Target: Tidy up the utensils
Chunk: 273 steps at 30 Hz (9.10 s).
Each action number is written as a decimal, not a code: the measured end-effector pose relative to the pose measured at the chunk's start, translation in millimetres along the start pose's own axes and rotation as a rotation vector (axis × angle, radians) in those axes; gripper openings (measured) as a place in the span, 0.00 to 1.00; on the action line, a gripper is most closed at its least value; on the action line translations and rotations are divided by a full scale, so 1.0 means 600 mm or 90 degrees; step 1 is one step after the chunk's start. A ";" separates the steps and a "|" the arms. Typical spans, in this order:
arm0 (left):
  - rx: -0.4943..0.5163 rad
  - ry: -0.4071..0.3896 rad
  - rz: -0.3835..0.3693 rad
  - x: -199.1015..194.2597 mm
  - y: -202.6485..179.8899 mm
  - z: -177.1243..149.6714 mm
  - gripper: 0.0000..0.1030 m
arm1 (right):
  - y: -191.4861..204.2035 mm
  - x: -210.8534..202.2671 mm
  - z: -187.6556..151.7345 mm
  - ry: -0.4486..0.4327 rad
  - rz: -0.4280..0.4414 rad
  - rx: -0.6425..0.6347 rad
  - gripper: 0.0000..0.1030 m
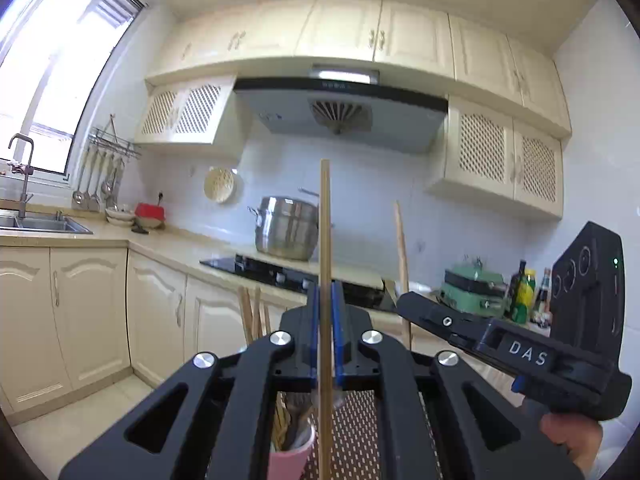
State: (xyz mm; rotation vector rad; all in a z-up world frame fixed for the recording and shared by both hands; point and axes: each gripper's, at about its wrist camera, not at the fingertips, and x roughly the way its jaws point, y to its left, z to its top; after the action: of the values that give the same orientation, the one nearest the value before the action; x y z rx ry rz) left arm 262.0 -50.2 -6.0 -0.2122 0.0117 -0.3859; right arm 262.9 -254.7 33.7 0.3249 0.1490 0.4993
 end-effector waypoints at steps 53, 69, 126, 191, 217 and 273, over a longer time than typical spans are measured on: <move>-0.007 0.089 0.138 0.092 0.111 -0.118 0.06 | 0.005 0.108 -0.079 -0.065 -0.062 -0.085 0.06; 0.009 0.151 0.145 0.082 0.103 -0.132 0.06 | 0.011 0.090 -0.111 -0.022 -0.084 -0.094 0.06; 0.095 0.141 0.263 -0.241 0.030 -0.013 0.82 | 0.197 -0.115 -0.111 -0.019 -0.165 -0.170 0.87; 0.134 0.029 0.219 -0.387 -0.086 0.029 0.87 | 0.278 -0.271 -0.132 -0.025 -0.251 -0.204 0.93; 0.137 0.035 0.222 -0.383 -0.092 0.026 0.87 | 0.276 -0.272 -0.130 -0.020 -0.255 -0.202 0.93; 0.143 0.042 0.228 -0.384 -0.087 0.021 0.87 | 0.279 -0.266 -0.142 -0.007 -0.255 -0.197 0.93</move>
State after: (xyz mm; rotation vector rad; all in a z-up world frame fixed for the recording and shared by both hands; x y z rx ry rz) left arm 29.8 -8.4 10.7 0.0263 0.0701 -0.0346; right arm 31.2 -171.6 20.4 -0.0081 0.1200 0.1194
